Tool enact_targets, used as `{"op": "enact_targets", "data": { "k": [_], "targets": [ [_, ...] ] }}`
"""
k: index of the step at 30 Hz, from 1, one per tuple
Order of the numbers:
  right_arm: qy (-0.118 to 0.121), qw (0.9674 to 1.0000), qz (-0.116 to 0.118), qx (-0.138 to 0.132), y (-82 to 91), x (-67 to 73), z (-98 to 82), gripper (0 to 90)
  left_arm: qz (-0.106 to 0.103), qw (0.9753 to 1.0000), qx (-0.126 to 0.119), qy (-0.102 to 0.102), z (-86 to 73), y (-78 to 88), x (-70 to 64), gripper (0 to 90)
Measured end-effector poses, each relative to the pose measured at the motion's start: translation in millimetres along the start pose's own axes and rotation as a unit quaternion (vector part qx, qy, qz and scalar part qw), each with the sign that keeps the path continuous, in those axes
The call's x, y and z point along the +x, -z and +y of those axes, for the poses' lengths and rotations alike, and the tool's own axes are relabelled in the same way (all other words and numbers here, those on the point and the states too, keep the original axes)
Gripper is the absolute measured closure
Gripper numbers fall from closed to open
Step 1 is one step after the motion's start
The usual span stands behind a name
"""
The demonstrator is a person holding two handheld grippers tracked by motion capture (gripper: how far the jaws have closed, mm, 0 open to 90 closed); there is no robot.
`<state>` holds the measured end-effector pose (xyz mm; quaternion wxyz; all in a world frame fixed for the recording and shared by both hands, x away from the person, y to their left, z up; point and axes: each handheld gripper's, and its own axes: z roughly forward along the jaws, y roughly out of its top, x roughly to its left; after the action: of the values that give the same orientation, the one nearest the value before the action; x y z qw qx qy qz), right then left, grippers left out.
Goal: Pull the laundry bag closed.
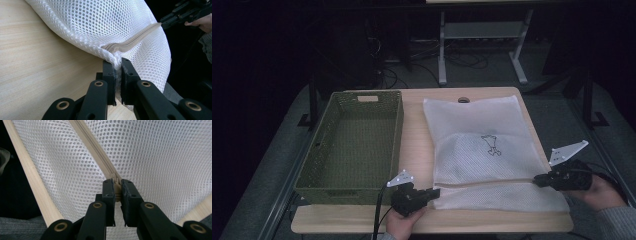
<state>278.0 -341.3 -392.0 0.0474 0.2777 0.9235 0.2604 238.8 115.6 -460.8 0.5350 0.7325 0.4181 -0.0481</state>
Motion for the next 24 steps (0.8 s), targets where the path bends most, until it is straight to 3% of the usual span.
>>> {"op": "enact_targets", "data": {
  "k": [24],
  "targets": [
    [-0.032, 0.9994, 0.005, 0.008, -0.6, -18.3, -19.8, 80.7, -0.002, 1.0000, 0.000, 0.002, -1.0, 2.8, 1.8, 84.3]
  ]
}}
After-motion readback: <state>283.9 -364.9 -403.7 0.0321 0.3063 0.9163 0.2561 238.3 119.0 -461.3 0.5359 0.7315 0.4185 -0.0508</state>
